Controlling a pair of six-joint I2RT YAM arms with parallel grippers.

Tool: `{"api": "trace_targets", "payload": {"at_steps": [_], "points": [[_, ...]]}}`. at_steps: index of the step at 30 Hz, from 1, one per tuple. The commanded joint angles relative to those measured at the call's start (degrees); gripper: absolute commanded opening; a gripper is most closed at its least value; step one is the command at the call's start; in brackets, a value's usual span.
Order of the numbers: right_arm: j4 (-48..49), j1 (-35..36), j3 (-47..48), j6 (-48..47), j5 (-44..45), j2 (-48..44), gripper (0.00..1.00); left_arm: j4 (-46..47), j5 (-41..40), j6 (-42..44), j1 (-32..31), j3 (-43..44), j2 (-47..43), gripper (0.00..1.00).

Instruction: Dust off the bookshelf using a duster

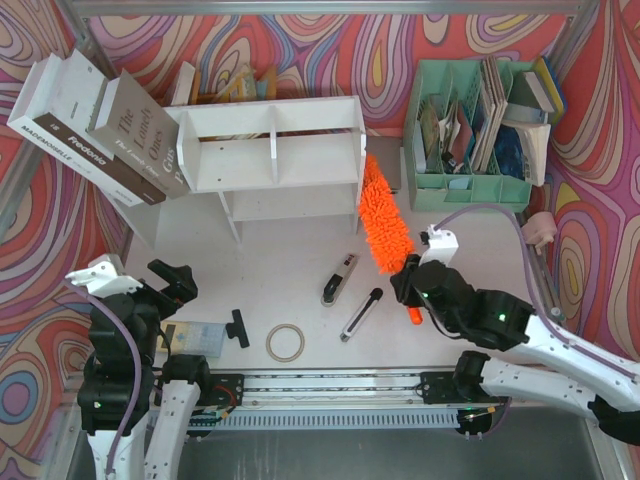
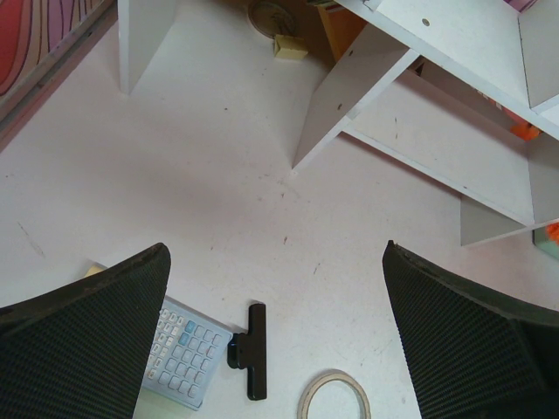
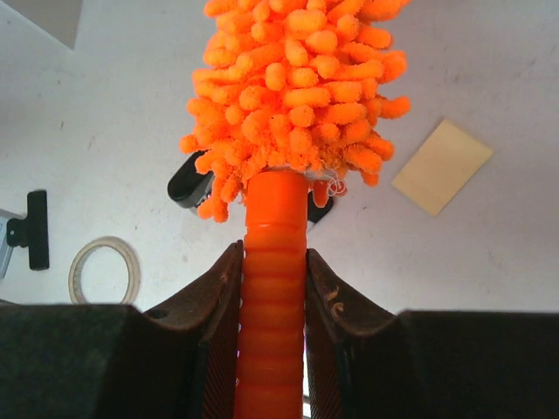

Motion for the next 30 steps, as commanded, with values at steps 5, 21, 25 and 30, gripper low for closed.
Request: {"api": "trace_targets", "payload": {"at_steps": [5, 21, 25, 30], "points": [[8.0, 0.9, -2.4, -5.4, -3.1, -1.9, 0.0, 0.3, -0.3, -0.3, 0.3, -0.6, -0.3, 0.98], [10.9, 0.9, -18.3, 5.0, -9.3, 6.8, 0.0, 0.3, -0.2, -0.3, 0.3, -0.6, -0.1, 0.98], [8.0, 0.9, -15.4, 4.4, -5.9, 8.1, 0.0, 0.3, -0.2, -0.3, 0.3, -0.6, -0.3, 0.98], [7.5, 0.9, -9.7, -0.4, -2.8, 0.7, 0.0, 0.3, -0.1, -0.3, 0.3, -0.6, -0.3, 0.98]]}}
